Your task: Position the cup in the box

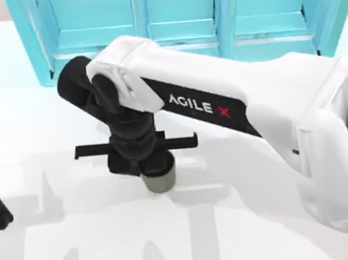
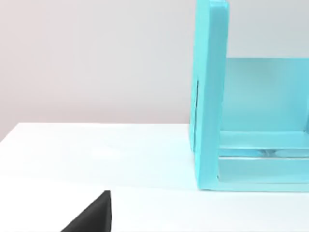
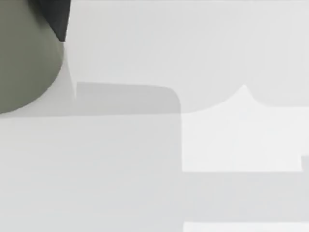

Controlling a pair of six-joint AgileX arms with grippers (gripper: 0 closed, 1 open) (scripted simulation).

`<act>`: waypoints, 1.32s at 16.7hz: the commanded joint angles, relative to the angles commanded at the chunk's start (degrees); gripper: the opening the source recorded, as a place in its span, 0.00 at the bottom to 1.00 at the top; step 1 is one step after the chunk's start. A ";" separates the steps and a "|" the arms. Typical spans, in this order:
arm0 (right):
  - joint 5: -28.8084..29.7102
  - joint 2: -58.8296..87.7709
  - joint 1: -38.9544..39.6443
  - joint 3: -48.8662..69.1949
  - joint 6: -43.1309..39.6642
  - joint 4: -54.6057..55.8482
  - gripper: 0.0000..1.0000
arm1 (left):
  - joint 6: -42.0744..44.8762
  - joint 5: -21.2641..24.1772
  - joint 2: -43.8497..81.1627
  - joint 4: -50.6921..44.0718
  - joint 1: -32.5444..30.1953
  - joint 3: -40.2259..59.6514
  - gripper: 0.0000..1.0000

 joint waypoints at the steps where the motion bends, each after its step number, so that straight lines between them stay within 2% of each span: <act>1: 0.00 0.00 0.00 0.00 0.00 0.00 0.00 | 0.00 0.00 0.00 0.00 0.00 0.00 1.00; 5: -0.26 -1.44 -1.75 -1.32 -1.93 -0.41 0.00 | 0.00 0.00 0.00 0.00 0.00 0.00 1.00; 8: -1.18 -6.67 -8.94 -5.75 -8.90 -1.53 0.00 | 0.00 0.00 0.00 0.00 0.00 0.00 1.00; 11: -2.66 -14.78 -20.34 -12.34 -19.90 -2.87 0.00 | 0.00 0.00 0.00 0.00 0.00 0.00 1.00; 18: -6.84 -37.40 -52.31 -31.05 -52.48 -6.28 0.00 | 0.00 0.00 0.00 0.00 0.00 0.00 1.00; 22: -8.02 -46.10 -62.82 -38.97 -63.09 -7.77 0.00 | 0.00 0.00 0.00 0.00 0.00 0.00 1.00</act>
